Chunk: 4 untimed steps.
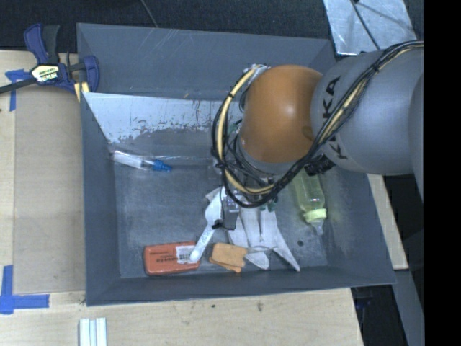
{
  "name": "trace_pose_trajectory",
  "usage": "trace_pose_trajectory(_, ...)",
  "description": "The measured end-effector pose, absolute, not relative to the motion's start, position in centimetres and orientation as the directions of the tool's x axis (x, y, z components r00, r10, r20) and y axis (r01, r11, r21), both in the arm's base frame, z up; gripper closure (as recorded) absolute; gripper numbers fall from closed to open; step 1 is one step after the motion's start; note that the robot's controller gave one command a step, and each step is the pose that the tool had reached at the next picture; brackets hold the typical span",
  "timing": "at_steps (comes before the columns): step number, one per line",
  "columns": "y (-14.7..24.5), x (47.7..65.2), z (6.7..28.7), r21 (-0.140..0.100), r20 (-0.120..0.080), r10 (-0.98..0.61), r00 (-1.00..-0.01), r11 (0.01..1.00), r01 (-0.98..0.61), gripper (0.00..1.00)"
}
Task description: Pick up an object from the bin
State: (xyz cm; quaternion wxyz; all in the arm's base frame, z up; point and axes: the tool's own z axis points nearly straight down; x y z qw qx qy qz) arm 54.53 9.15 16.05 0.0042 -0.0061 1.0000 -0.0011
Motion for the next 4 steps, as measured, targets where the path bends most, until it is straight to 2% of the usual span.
trace_pose_trajectory(1, 7.9, 53.4, 10.9, 0.001, -0.010, -0.202, -0.979, 0.979, -0.202, 0.00)
trace_pose_trajectory(2, 4.6, 55.8, 7.5, 0.002, -0.013, -0.134, -0.991, 0.991, -0.134, 1.00)
trace_pose_trajectory(3, 4.6, 55.8, 7.5, 0.002, -0.013, -0.133, -0.991, 0.991, -0.133, 1.00)
trace_pose_trajectory(4, 2.2, 58.1, 20.8, 0.000, -0.004, -0.135, -0.991, 0.991, -0.135, 1.00)
